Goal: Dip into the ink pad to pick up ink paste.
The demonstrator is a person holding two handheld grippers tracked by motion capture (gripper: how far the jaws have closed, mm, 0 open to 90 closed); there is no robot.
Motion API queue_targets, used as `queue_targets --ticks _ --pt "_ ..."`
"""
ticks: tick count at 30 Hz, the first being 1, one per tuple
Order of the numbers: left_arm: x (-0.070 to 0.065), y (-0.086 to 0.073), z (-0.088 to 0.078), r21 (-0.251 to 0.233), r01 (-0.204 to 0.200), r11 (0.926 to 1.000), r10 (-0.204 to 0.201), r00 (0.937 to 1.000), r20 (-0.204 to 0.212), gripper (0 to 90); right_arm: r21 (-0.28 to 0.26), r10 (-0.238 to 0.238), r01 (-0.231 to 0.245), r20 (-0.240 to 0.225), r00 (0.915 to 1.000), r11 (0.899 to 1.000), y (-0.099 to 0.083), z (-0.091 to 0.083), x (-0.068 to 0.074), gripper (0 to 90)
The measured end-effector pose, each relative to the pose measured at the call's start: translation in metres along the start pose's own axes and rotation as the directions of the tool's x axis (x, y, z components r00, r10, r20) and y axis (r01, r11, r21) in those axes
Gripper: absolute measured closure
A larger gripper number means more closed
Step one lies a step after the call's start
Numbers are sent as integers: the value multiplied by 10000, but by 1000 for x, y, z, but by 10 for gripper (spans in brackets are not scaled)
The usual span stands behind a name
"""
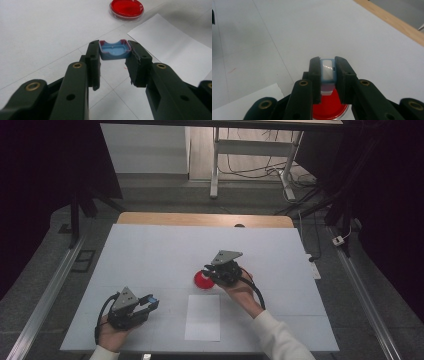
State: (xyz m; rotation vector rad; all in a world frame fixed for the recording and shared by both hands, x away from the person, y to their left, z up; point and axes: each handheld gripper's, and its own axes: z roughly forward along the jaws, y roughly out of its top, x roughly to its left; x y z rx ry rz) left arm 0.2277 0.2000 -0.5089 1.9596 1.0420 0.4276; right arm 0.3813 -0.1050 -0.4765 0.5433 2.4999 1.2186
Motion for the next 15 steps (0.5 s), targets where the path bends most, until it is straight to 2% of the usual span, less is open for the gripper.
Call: queue_targets --ticks 5,15 --pt "0 0 -1 -45 39 10000 -39 10000 -13 647 -404 36 -36 16 10000 9992 2 -9 -1 756" --pt "1 0 -1 -53 54 10000 -55 10000 -48 647 -815 382 -398 -218 9990 9959 1 -18 -2 756"
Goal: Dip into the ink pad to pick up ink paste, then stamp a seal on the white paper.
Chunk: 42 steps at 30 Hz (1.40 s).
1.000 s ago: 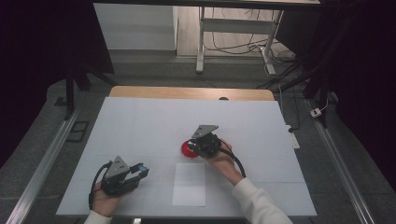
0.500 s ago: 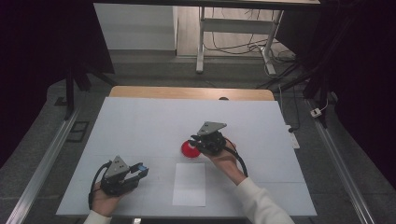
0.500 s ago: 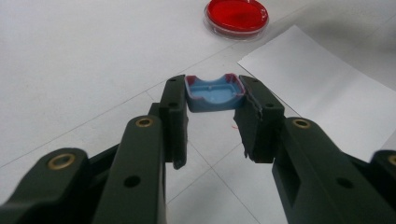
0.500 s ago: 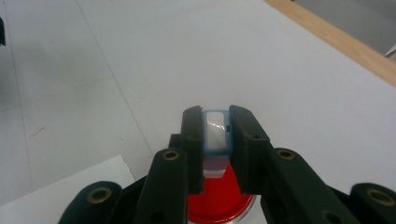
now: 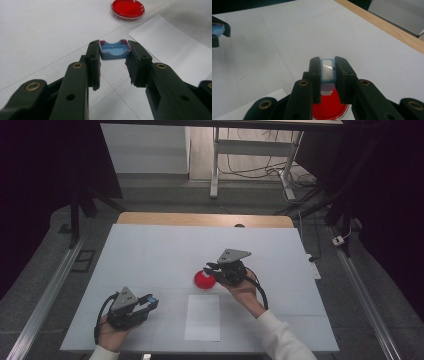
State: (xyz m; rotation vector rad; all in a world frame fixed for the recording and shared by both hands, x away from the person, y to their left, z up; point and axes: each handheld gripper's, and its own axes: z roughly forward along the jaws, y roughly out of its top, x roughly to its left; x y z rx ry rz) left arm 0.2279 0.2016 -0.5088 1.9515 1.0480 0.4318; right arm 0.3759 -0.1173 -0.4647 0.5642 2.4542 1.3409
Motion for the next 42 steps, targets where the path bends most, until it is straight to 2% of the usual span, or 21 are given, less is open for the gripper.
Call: queue_targets --ticks 11,20,27,36,42 --pt "1 0 0 7 -8 10000 8 10000 -16 647 -533 404 -417 -252 9989 9977 -2 -17 2 755" --pt "1 0 -1 -22 -27 10000 27 10000 -42 647 -608 639 -656 -289 9975 9960 -8 -32 6 755" --pt "1 0 -1 -38 -17 10000 17 10000 -56 647 -810 653 -683 -381 9971 9944 -7 -42 11 755" --pt "1 0 -1 -29 -48 10000 48 10000 -64 646 -777 659 -703 -579 9961 9945 -11 -52 18 755" --pt "1 0 -1 -16 -55 10000 55 10000 -53 647 -863 672 -733 -706 9952 9936 -10 -53 22 755"
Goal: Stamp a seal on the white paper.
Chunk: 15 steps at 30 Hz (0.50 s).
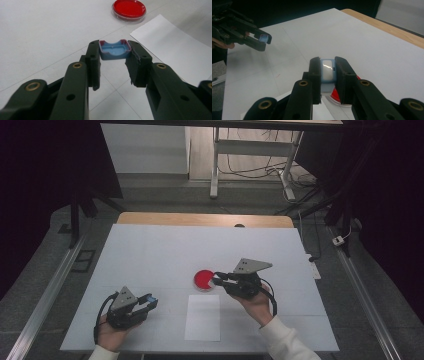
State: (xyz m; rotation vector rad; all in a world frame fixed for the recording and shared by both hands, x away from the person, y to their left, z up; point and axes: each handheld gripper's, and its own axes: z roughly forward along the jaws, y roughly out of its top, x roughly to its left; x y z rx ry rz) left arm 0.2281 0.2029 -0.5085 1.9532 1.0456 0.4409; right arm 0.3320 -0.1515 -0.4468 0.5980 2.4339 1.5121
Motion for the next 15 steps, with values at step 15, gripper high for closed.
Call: queue_targets --ticks 15 --pt "1 0 0 -7 37 10000 -37 10000 -7 647 271 -15 23 -285 9996 9996 -4 6 8 755"
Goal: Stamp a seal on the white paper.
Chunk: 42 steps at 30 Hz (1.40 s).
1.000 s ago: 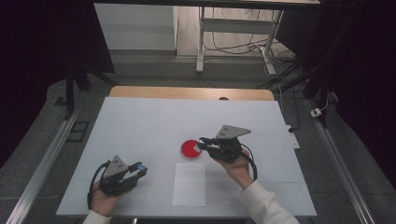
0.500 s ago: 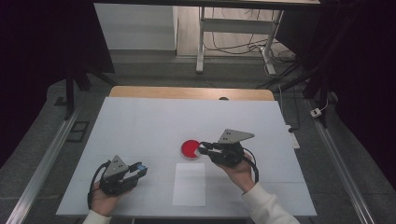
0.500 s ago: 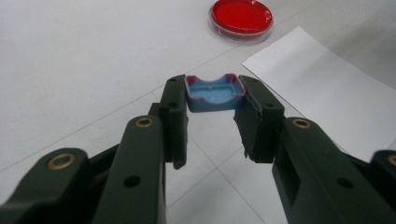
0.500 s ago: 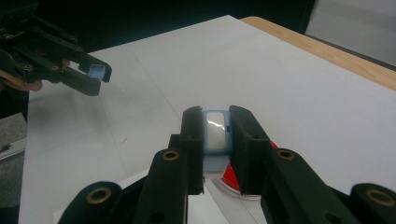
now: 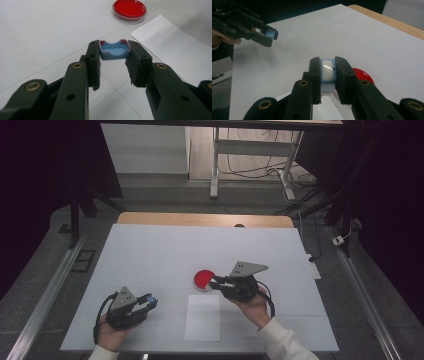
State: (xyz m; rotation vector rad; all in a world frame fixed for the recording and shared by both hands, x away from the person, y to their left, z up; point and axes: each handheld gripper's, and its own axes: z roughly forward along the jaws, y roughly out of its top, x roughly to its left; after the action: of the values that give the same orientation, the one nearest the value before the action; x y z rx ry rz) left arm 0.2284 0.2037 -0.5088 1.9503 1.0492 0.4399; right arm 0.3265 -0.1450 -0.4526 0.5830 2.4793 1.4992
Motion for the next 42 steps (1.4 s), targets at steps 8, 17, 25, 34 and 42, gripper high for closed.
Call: queue_targets --ticks 8,17,25,34,42 --pt "0 0 -1 -19 8 10000 -8 10000 -9 647 80 -52 54 -181 9998 10000 -3 -1 7 755" --pt "-1 1 0 -17 -27 10000 27 10000 -9 647 241 -238 246 -336 9992 9994 -8 -4 19 755" --pt "-1 1 0 -10 -23 10000 23 10000 -48 647 327 -283 299 -474 9985 9990 -11 -4 26 755" --pt "0 0 0 5 0 10000 0 10000 -37 647 565 -359 400 -712 9968 9976 -16 1 36 754" --pt "0 0 0 1 0 10000 0 10000 -26 646 1001 -609 696 -873 9943 9925 -22 10 43 754"
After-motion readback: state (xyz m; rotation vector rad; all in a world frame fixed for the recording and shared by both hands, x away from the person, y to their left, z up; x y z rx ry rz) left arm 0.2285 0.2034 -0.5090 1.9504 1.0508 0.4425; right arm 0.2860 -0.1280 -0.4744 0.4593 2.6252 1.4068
